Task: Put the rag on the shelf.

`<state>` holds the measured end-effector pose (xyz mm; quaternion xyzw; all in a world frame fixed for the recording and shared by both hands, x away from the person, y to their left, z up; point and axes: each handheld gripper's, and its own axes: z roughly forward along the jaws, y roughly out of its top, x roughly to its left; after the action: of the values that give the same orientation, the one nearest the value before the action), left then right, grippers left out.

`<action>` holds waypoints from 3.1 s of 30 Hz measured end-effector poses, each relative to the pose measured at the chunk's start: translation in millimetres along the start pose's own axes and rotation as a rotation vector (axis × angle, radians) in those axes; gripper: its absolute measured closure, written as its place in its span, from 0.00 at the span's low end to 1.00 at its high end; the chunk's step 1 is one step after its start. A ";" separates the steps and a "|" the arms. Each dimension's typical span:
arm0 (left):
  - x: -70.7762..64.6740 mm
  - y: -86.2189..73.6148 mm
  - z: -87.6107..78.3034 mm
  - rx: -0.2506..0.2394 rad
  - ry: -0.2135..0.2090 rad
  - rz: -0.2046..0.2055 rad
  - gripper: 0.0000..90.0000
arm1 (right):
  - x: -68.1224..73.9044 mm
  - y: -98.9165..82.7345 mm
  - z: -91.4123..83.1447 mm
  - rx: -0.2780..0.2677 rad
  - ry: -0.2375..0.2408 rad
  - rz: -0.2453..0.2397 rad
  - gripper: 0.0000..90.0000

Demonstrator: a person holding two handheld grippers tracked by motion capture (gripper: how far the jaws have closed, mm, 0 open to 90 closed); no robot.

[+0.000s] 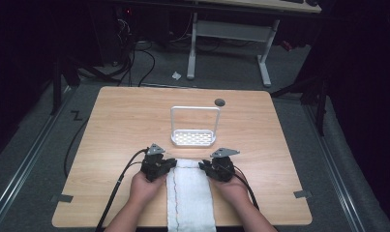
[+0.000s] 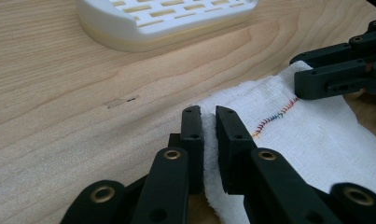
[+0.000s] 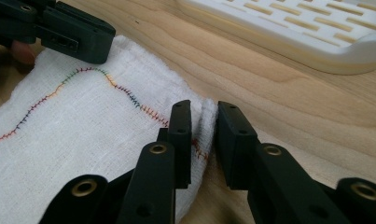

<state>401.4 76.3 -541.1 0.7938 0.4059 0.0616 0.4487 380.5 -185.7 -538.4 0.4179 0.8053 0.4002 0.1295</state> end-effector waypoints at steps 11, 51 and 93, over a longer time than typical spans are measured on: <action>-0.5 -1.3 -2.9 -0.030 0.000 0.003 0.92 | 1.0 0.4 0.3 0.002 0.013 0.003 0.95; -62.8 78.9 -92.6 -0.424 0.012 0.143 0.92 | 32.8 69.5 -108.5 -0.416 -0.082 -0.143 0.96; -67.8 213.4 -124.3 -0.552 0.091 0.312 0.93 | -0.5 184.1 -159.7 -0.568 -0.164 -0.135 0.96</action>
<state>424.7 54.0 -287.0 0.6913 0.2670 0.2729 0.6135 398.9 -210.9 -296.7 0.3412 0.6738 0.5650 0.3321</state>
